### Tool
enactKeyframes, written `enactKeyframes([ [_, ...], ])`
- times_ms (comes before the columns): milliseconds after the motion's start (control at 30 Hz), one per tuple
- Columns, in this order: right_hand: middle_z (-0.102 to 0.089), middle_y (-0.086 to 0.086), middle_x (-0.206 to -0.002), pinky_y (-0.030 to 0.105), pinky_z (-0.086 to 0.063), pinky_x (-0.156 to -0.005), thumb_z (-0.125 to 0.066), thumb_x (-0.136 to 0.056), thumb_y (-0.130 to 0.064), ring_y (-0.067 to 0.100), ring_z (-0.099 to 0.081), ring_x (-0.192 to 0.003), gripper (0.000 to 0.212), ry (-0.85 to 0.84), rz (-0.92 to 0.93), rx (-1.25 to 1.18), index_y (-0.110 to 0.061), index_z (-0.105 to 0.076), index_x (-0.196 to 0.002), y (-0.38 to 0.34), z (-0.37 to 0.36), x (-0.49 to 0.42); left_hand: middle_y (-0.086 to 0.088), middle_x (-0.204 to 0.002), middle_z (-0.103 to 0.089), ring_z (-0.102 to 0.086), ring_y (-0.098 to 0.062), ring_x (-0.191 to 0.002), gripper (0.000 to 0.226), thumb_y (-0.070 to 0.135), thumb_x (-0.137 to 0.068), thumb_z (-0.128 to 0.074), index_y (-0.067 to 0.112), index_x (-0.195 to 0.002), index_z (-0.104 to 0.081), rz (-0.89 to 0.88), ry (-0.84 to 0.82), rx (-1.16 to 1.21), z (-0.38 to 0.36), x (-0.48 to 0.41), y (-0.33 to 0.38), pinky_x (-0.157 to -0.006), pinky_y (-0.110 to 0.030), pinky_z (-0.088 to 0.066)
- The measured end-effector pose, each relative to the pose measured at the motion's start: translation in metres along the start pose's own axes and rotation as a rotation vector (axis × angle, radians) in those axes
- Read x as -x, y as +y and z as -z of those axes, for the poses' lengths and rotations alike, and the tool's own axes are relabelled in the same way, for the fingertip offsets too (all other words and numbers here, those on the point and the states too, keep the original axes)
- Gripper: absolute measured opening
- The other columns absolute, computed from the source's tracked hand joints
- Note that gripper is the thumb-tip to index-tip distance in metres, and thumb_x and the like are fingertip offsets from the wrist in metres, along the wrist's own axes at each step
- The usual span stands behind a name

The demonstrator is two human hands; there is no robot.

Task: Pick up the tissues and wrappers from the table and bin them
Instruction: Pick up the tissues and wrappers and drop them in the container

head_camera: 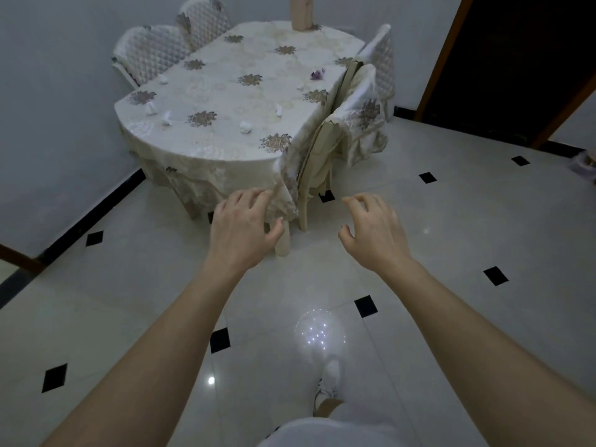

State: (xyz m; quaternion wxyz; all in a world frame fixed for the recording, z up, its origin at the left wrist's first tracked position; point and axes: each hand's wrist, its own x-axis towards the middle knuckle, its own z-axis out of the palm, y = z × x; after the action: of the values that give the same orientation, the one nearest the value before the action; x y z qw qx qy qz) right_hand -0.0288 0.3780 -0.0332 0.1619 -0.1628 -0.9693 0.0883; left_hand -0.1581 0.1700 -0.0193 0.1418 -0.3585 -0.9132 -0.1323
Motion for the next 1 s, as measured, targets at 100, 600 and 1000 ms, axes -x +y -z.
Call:
enactKeyframes([
  [100,-0.059,0.011,-0.119,0.042,-0.045,-0.087,-0.061,-0.083,-0.023,0.029,-0.053,-0.112,0.043,0.002,-0.002,-0.009,-0.011,-0.058,-0.124,0.030,-0.003,-0.045,-0.002,-0.124,-0.063,-0.056,-0.026,-0.115,0.053,0.049,-0.084,-0.051,0.018,-0.125,-0.060,-0.003,-0.009,-0.007,-0.021,-0.049,0.010,-0.088,-0.043,-0.045],
  [600,-0.061,0.010,-0.113,0.042,-0.047,-0.084,-0.065,-0.080,-0.021,0.030,-0.055,-0.107,0.040,-0.033,0.019,-0.046,-0.011,-0.061,-0.118,0.111,-0.047,-0.207,0.000,-0.124,-0.063,-0.056,-0.024,-0.114,0.050,0.046,-0.082,-0.057,0.019,-0.125,-0.060,0.091,-0.038,0.000,-0.097,-0.207,0.002,-0.089,-0.042,-0.047],
  [1000,-0.059,0.009,-0.118,0.045,-0.045,-0.090,-0.058,-0.081,-0.019,0.029,-0.051,-0.114,0.041,-0.081,0.069,-0.006,-0.012,-0.060,-0.122,0.120,-0.106,-0.411,-0.002,-0.129,-0.061,-0.054,-0.025,-0.119,0.055,0.049,-0.085,-0.044,0.017,-0.127,-0.059,0.144,-0.086,0.037,-0.165,-0.371,-0.082,-0.091,-0.045,-0.047],
])
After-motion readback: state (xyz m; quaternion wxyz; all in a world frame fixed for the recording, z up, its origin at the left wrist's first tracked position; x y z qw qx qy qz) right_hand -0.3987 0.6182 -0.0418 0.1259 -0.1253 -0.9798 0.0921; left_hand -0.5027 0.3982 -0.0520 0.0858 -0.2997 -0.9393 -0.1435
